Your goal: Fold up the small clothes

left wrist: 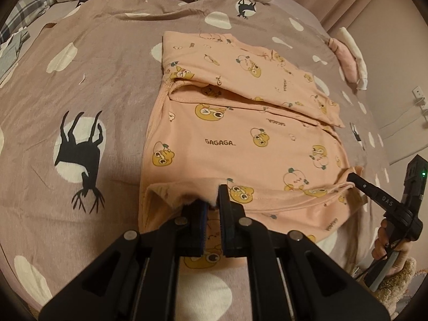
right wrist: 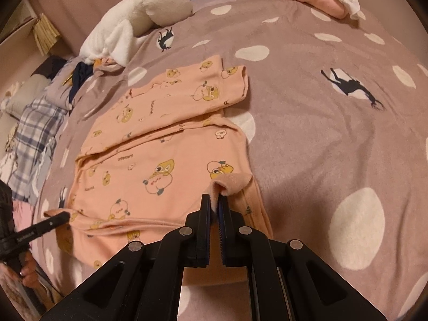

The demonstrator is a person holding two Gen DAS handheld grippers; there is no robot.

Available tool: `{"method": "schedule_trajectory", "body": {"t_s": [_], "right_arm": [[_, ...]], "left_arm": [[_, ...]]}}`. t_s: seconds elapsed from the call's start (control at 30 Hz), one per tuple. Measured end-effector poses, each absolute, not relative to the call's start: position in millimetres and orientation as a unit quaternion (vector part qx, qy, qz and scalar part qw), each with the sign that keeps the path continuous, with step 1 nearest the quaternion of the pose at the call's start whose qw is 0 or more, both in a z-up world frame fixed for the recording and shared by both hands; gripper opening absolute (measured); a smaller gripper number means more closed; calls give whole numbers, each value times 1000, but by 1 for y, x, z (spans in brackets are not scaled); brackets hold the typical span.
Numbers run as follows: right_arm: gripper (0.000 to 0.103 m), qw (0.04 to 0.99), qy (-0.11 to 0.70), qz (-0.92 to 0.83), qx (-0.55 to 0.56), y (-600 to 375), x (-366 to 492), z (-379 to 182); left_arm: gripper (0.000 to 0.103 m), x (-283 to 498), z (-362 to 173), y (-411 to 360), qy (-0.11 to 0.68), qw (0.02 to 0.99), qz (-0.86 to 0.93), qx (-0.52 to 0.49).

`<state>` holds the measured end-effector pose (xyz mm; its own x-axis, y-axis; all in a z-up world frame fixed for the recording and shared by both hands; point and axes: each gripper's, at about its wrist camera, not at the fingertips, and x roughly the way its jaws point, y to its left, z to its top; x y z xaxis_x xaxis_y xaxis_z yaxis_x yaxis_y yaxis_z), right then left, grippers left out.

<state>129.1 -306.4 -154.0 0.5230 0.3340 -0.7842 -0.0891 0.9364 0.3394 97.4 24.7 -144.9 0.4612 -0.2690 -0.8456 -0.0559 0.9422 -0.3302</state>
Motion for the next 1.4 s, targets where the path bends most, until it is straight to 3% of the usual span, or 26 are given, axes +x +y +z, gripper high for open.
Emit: {"method": "schedule_trajectory", "body": {"t_s": [0.27, 0.33, 0.47, 0.5, 0.57, 0.63, 0.7, 0.9, 1.13, 1.3, 1.33, 1.37, 1.4], "right_arm": [[7, 874, 462, 110, 107, -303, 135, -151], [7, 879, 454, 105, 103, -304, 135, -148], [7, 885, 443, 99, 102, -311, 135, -138], [9, 887, 441, 95, 100, -314, 135, -134], [19, 891, 435, 88, 97, -318, 134, -129], [39, 895, 427, 83, 98, -324, 131, -124], [46, 898, 421, 79, 99, -329, 128, -121], [54, 892, 437, 85, 77, -332, 126, -127], [54, 868, 479, 107, 68, -321, 138, -155], [54, 864, 489, 108, 57, -312, 148, -164], [51, 865, 486, 110, 55, -310, 148, -164], [47, 867, 483, 115, 51, -309, 147, -163], [35, 867, 482, 117, 47, -307, 148, -163]], "left_arm": [[12, 102, -146, 20, 515, 845, -46, -137], [20, 101, -142, 20, 510, 850, -35, -127], [50, 95, -131, 23, 489, 865, -20, -110], [56, 93, -126, 25, 480, 870, -17, -107], [58, 91, -120, 29, 469, 877, -11, -104], [59, 88, -113, 36, 461, 881, -2, -105], [61, 84, -110, 45, 455, 883, 4, -116], [60, 75, -123, 56, 473, 872, 11, -124], [54, 84, -153, 48, 506, 853, -8, -126], [36, 94, -164, 42, 509, 853, -10, -112], [34, 95, -165, 41, 509, 854, -7, -110], [25, 96, -165, 40, 508, 855, -6, -108], [13, 96, -164, 39, 506, 856, -4, -106]]}}
